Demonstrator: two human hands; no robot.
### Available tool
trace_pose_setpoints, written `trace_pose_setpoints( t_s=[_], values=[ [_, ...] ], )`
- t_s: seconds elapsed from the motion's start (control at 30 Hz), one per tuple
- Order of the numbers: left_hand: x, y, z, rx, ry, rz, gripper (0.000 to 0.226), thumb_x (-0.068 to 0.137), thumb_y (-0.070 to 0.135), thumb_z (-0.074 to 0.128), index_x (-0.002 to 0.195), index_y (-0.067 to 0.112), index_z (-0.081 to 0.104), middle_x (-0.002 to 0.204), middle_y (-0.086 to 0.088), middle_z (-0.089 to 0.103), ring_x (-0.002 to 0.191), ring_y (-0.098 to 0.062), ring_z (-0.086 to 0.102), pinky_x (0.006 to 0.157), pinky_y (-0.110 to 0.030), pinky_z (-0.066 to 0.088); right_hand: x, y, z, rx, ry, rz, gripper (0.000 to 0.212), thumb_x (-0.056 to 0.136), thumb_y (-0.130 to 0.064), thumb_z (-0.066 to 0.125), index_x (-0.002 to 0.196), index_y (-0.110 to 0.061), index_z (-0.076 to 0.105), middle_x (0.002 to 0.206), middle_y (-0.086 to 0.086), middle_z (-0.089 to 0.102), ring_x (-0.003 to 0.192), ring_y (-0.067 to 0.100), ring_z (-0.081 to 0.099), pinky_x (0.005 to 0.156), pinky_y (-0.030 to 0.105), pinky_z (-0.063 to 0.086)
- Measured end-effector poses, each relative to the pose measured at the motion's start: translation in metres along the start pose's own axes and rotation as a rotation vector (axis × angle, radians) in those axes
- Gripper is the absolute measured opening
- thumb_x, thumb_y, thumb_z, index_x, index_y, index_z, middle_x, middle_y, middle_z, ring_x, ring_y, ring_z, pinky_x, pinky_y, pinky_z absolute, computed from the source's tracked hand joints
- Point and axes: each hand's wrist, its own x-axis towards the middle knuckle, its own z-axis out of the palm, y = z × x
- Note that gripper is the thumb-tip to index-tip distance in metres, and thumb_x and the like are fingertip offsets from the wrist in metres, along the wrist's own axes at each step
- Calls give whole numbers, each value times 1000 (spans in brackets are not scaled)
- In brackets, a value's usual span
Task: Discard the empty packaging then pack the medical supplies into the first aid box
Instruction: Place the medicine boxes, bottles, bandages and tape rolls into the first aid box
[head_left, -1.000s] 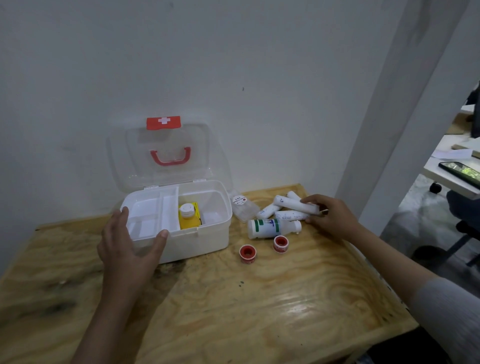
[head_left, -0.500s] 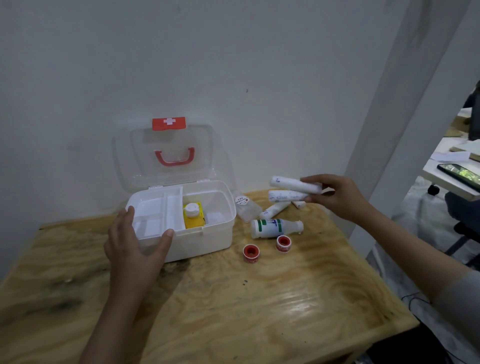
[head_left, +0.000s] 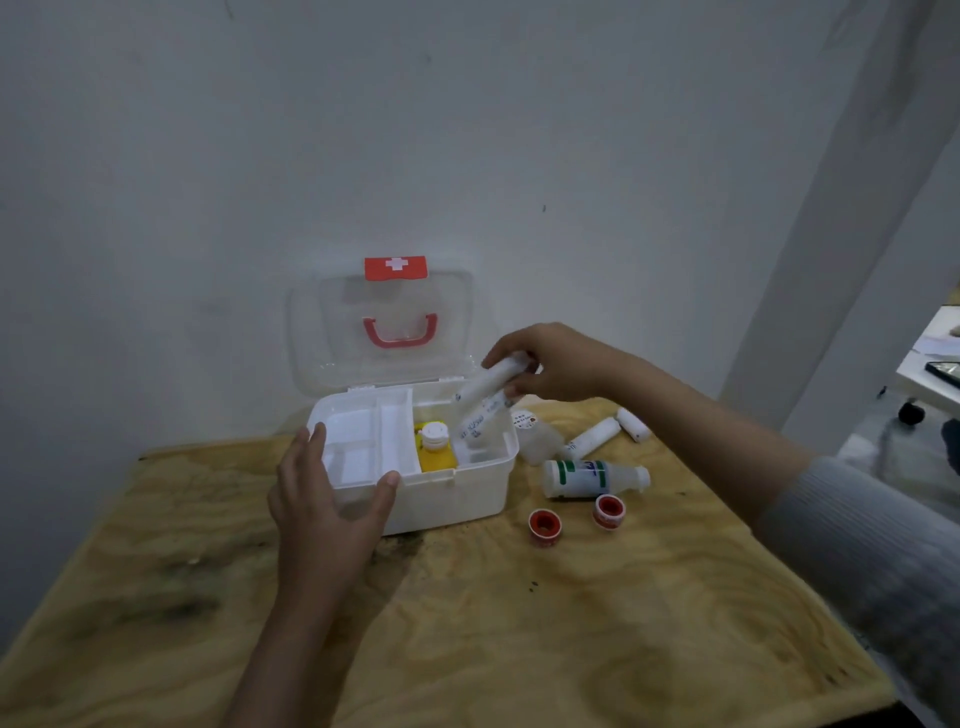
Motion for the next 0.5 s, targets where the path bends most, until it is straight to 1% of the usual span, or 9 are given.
trace_pose_setpoints(
  t_s=[0.07,0.17,0.27,0.33,0.37,0.43,0.5],
  values=[
    [0,-1,0,0,5,12,87,73,49,68,143,36,19,153,4,19,136,-27,21,104,-53,34,17,-13,5,-131,-105,12,39,79,-12,69,117,-18,62,118,3,61,90,13,49,77,27,40],
    [1,-3,0,2,5,31,87,73,50,68,143,36,18,153,5,19,136,-26,21,104,-53,33,38,-24,16,-253,-258,34,37,80,-12,67,117,-16,62,123,6,58,101,19,52,81,28,42],
    [1,-3,0,-1,8,29,87,73,49,68,143,35,19,153,4,19,136,-26,21,103,-52,33,50,-26,28,-287,-319,37,39,81,-12,65,120,-16,60,129,8,53,112,24,52,85,30,42],
    [1,-3,1,-3,14,37,87,73,49,68,143,35,19,152,4,19,135,-26,21,102,-52,34,54,-24,34,-282,-291,26,45,81,-11,67,124,-18,57,131,7,53,113,23,51,84,27,39],
    [1,-3,1,-6,14,35,87,73,49,68,143,36,19,152,5,19,135,-26,21,102,-52,34,55,-23,37,-272,-263,22,49,79,-11,68,126,-18,55,129,7,54,110,22,51,82,26,38],
    [1,-3,1,-12,16,28,87,72,50,69,142,37,19,152,6,19,135,-25,22,101,-52,35,53,-19,39,-235,-176,22,52,75,-12,73,125,-17,56,120,8,58,94,18,50,79,27,41],
    [1,-3,1,-14,19,29,87,72,50,69,142,36,19,152,6,20,135,-26,23,101,-52,35,50,-15,37,-199,-65,21,53,71,-13,77,120,-17,58,113,9,57,85,14,47,78,32,48]
  ],
)
